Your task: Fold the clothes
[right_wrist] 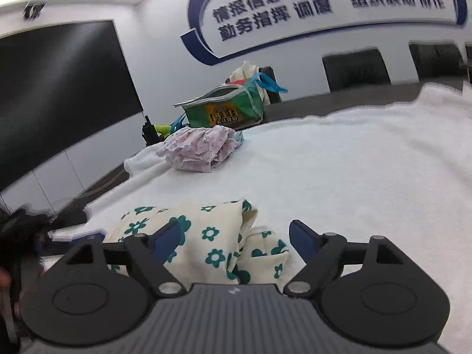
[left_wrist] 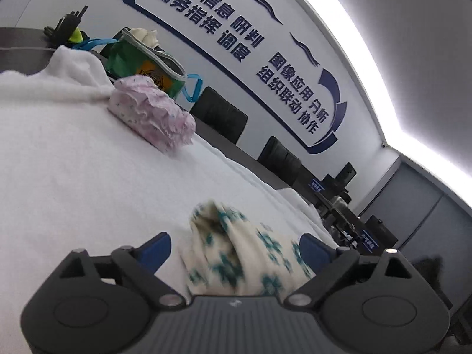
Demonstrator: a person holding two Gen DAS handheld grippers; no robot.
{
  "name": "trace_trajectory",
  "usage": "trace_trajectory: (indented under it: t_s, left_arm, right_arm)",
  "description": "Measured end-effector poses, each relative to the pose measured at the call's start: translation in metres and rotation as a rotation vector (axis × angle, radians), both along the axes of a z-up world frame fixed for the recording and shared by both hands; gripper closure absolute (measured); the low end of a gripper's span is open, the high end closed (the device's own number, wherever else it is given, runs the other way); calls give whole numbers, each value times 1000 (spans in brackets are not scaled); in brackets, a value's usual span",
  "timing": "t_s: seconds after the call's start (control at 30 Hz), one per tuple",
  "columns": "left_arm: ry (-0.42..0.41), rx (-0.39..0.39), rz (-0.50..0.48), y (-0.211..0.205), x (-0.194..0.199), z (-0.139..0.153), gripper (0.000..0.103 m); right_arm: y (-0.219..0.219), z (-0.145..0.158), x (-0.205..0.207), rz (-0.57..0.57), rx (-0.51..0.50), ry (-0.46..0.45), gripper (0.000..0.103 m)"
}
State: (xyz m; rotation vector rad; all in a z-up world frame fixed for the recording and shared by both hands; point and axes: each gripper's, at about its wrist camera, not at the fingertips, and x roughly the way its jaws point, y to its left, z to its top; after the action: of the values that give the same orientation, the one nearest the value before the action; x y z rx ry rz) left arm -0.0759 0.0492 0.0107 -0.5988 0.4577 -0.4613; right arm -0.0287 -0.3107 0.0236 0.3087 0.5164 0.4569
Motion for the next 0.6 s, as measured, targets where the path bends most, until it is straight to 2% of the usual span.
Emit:
trace_trajectory:
  t_s: [0.13, 0.23, 0.27, 0.33, 0.37, 0.4, 0.43, 0.47, 0.53, 0.57, 0.6]
  left_arm:
    - [-45, 58, 35, -27, -17, -4, 10]
    - [-55, 115, 27, -44, -18, 0, 17]
    - [-47, 132, 34, -48, -16, 0, 26]
    - [-11, 152, 45, -52, -11, -1, 53]
    - [15, 139, 44, -49, -7, -4, 68]
    - [32, 104, 31, -44, -4, -7, 73]
    - [47, 74, 19, -39, -1, -9, 77]
    - [57, 59, 5, -34, 1, -10, 79]
    - [76, 33, -21, -24, 6, -12, 78]
    - [81, 36, -28, -20, 7, -11, 74]
    - [79, 43, -21, -15, 7, -8, 62]
  right_arm:
    - [-3, -17, 15, -12, 92, 79, 15]
    - [-6, -26, 18, -13, 143, 114, 15]
    - [-7, -28, 19, -8, 161, 125, 16]
    - [-9, -30, 20, 20, 215, 162, 19]
    - [-8, -33, 22, 36, 242, 183, 23]
    - [-7, -35, 24, 51, 268, 204, 40]
    - [-7, -37, 24, 64, 292, 214, 61]
    - [-7, -37, 24, 75, 315, 220, 67]
    - [-7, -34, 23, 71, 311, 220, 67]
    - [-8, -31, 20, 65, 296, 203, 67]
    - [-9, -27, 17, 60, 281, 186, 63]
